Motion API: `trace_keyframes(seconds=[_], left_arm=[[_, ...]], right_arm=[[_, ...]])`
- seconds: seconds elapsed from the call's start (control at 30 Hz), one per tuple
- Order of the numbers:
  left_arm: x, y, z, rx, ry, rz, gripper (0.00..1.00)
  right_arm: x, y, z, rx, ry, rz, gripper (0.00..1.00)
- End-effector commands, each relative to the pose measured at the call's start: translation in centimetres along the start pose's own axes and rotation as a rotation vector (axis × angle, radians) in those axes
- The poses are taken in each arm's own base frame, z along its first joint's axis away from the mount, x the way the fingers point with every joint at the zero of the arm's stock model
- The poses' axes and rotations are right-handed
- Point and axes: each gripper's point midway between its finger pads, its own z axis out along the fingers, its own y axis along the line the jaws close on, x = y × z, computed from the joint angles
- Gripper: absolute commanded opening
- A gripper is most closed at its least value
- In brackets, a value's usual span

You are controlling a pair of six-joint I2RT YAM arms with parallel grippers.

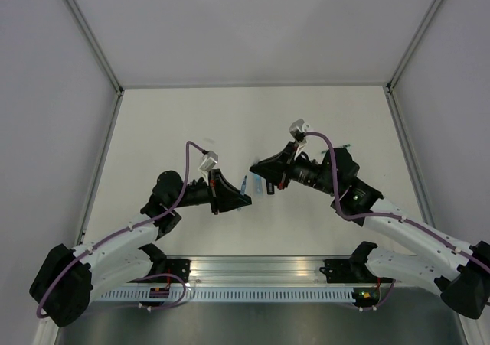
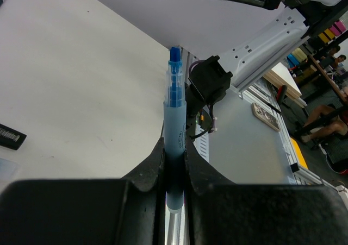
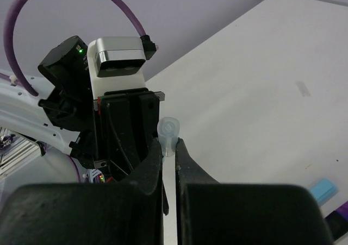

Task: Insert the pens into the pen caps

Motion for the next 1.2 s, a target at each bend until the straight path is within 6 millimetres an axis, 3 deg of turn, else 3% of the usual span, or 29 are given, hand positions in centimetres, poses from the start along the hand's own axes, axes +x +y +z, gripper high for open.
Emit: trace_keyframes(seconds=[0.0, 0.23, 0.63, 0.9, 1.17], left_arm=[[-0.5, -1.2, 0.1, 0.055, -0.014, 0.036, 0.02], [-0.7, -1.3, -0.1, 0.054, -0.021, 0.046, 0.02], [-0.8, -1.5, -0.2, 0.055, -0.027, 0.050, 0.02], [-0.8, -1.6, -0.2, 0.057, -0.030, 0.053, 0.02], [-0.9, -1.7, -0.3, 0.057, -0.038, 0.059, 0.02]], right_arm=[[-2.3, 2.0, 0.4, -0.063, -0.067, -0.018, 0.00], [-1.6, 3.3, 1.4, -0.096, -0.036, -0.018, 0.00], [-0.3, 3.1, 1.0, -0.085, 0.008, -0.033, 0.00], [-0.8, 2.9, 1.0, -0.070, 0.007, -0.059, 0.00], [0.7, 2.8, 1.5, -0.092, 0.040, -0.040, 0.00]])
